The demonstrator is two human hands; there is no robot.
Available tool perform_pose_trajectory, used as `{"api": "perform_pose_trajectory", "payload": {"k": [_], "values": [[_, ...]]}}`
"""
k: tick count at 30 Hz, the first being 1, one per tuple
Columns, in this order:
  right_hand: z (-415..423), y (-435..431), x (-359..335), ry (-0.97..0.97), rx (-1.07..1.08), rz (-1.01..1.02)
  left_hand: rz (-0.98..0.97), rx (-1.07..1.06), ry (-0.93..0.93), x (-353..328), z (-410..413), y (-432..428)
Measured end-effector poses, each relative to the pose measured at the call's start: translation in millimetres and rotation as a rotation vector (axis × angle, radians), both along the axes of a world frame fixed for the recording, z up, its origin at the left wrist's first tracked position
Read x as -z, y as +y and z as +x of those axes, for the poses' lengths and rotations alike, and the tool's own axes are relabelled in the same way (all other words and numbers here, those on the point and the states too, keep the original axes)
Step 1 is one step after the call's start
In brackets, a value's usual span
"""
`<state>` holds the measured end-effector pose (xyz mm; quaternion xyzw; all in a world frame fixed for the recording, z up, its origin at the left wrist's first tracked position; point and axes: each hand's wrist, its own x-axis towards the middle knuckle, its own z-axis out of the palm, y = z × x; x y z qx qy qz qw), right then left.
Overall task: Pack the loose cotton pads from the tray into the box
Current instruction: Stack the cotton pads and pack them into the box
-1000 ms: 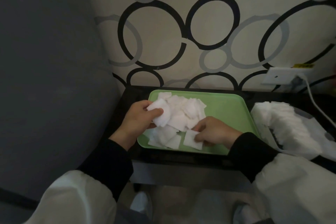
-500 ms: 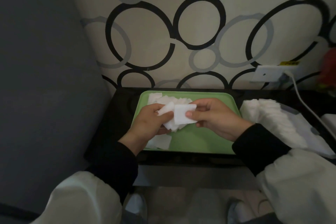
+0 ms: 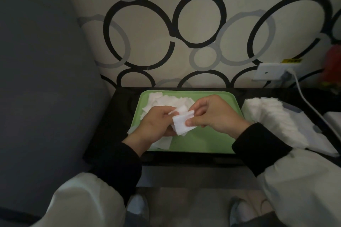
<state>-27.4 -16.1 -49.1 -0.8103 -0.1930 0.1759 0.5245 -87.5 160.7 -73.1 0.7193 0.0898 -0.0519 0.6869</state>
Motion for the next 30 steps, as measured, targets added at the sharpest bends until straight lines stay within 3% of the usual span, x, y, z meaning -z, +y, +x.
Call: {"api": "perform_pose_trajectory", "payload": {"k": [9,16,19,30], "values": [[-1,3,2,-0.152,-0.010,-0.142,0.043,0.102,0.034,-4,-6,-1],[0,3,7,-0.106,0.017,-0.165,0.003,0.103,0.089,-9,-7,-3],[0,3,9,-0.126,-0.020,-0.187,0.091,0.169,0.037,-5,-7,-1],[2,0,8,0.106,-0.029,0.041,0.136,-0.107,-0.056,3,2,4]]}}
